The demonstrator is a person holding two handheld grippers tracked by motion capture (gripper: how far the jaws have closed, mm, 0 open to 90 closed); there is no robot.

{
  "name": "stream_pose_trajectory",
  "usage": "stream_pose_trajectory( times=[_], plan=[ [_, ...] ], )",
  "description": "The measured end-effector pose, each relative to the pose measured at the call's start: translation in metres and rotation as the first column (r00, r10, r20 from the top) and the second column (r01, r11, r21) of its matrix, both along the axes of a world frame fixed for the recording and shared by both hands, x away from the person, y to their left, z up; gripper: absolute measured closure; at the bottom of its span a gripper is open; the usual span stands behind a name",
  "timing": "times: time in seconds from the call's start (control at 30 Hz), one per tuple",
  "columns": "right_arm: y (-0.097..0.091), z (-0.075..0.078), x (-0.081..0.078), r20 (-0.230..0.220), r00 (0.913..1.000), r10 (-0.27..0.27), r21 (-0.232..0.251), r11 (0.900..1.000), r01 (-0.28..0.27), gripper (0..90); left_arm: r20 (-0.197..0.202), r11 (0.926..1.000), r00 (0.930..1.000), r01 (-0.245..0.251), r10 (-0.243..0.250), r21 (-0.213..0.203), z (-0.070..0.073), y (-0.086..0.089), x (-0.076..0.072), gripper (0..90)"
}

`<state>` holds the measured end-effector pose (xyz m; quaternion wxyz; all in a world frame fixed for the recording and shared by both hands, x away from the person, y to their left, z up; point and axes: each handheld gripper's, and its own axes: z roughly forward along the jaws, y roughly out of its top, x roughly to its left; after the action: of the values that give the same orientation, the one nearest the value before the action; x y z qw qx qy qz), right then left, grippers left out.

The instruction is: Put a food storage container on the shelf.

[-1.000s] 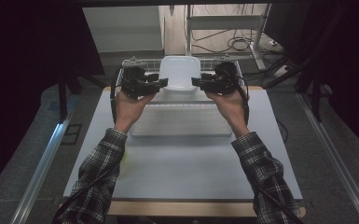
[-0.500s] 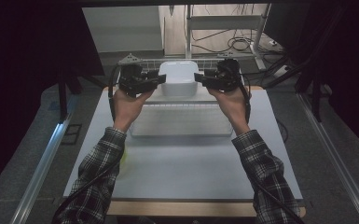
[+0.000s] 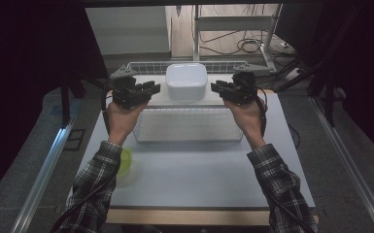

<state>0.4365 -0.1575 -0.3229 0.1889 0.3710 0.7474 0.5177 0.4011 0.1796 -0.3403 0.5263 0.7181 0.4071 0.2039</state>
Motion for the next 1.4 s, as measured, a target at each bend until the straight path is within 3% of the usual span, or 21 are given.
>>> stream_pose_trajectory(
  times=[0.2,0.5,0.87,1.1,1.27,1.4],
  plan=[
    [-0.004,-0.01,-0.016,-0.001,0.9994,0.035,-0.011,0.9993,-0.035,60.9,0.004,0.9993,0.9993,0.038,-0.038,0.0,-0.011,0.001,-0.02,62.4],
    [-0.009,-0.029,-0.039,-0.011,0.9964,0.084,-0.019,0.9963,-0.084,49.4,-0.032,0.9957,0.9952,0.093,-0.093,-0.001,-0.032,-0.005,-0.044,55.8],
    [-0.014,-0.054,-0.067,-0.022,0.9914,0.129,-0.061,0.9896,-0.13,38.4,-0.035,0.9883,0.9894,0.142,-0.141,0.055,-0.061,-0.018,-0.075,45.0],
    [-0.017,-0.07,-0.079,-0.016,0.9906,0.136,-0.076,0.9877,-0.137,30.0,-0.04,0.9847,0.9857,0.166,-0.164,0.054,-0.081,-0.016,-0.088,35.8],
    [-0.018,-0.08,-0.086,-0.016,0.99,0.14,-0.095,0.9855,-0.141,22.9,-0.066,0.9872,0.9862,0.155,-0.152,0.038,-0.092,-0.009,-0.099,25.9],
    [-0.02,-0.091,-0.092,-0.026,0.9875,0.155,-0.092,0.9833,-0.157,17.1,-0.062,0.9862,0.9899,0.133,-0.127,0.098,-0.103,-0.01,-0.112,14.8]
  ],
)
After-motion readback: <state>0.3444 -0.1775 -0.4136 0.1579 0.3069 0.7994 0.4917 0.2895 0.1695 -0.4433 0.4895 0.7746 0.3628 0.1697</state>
